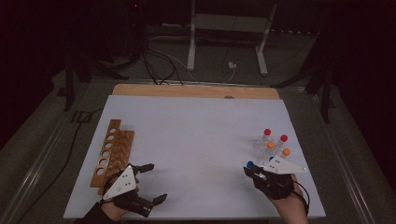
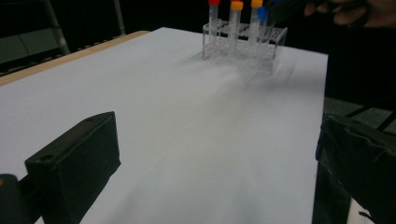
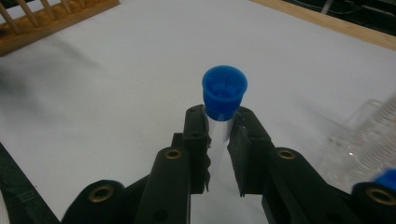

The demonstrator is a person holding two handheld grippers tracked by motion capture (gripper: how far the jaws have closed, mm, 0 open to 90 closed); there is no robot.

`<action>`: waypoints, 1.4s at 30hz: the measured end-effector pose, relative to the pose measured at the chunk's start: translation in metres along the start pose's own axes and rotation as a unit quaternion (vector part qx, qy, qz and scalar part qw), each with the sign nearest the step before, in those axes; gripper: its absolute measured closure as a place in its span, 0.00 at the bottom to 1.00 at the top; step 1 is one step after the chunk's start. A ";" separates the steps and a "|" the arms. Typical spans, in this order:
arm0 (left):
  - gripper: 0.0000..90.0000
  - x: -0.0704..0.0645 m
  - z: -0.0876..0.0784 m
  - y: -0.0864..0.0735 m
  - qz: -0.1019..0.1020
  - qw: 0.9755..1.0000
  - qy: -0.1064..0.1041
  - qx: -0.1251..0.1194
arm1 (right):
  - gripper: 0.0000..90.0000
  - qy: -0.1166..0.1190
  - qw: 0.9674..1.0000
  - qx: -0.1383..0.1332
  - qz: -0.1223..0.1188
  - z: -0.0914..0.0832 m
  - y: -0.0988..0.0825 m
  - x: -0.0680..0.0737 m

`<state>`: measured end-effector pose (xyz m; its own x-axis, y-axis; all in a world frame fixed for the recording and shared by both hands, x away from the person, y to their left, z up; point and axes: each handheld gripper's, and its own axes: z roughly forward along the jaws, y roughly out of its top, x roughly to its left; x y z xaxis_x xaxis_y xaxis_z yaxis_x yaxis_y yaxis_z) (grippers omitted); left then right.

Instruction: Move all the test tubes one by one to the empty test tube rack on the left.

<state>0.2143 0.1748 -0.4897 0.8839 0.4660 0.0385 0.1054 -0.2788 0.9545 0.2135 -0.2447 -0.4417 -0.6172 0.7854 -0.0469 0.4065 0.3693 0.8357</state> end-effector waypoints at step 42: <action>0.28 -0.028 0.139 0.116 0.009 0.994 -0.111 0.000 | 0.86 0.034 0.999 -0.002 -0.030 0.018 0.009 0.024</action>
<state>0.2649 0.0131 -0.4211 0.9645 0.2637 -0.0117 0.0895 -0.2848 0.9544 0.2144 -0.2135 -0.4447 -0.6849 0.7263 -0.0591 0.3650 0.4121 0.8348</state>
